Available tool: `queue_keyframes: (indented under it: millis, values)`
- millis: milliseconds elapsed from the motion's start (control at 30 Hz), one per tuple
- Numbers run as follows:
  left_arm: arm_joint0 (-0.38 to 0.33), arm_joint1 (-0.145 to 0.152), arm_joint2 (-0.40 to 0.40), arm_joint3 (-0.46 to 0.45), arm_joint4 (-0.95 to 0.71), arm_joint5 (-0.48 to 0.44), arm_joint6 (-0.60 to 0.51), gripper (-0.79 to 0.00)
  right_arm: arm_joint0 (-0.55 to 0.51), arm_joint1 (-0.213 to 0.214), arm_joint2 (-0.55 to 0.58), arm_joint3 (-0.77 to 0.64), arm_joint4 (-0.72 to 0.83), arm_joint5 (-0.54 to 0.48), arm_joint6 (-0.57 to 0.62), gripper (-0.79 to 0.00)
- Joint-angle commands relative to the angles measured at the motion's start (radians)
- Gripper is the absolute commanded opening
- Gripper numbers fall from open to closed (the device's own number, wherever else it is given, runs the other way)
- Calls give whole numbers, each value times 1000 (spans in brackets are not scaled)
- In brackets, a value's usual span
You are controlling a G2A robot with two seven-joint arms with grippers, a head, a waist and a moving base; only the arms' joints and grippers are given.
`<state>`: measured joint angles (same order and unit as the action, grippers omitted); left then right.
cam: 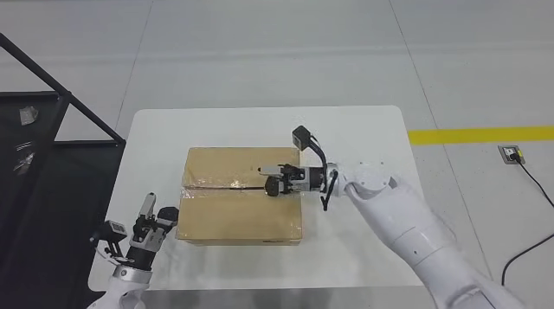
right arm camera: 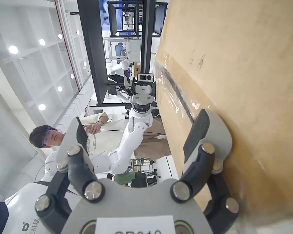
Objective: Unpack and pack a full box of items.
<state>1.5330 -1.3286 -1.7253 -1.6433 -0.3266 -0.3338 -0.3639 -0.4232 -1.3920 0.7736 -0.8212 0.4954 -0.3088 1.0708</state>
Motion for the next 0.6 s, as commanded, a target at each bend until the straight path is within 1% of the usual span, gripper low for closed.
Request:
queue_keyframes:
  millis: [0,233,567]
  values:
    - [1,0,6,-2,-1,-2,-1,0,10,-13,-14,16,6,4,-8,0]
    - [4,1,20,-8,-5,-6,-7,0,52,-72,-75,89,26,30,-38,0]
    - [5,4,37,-7,-11,-7,-21,0,108,-176,-161,200,29,31,-121,0]
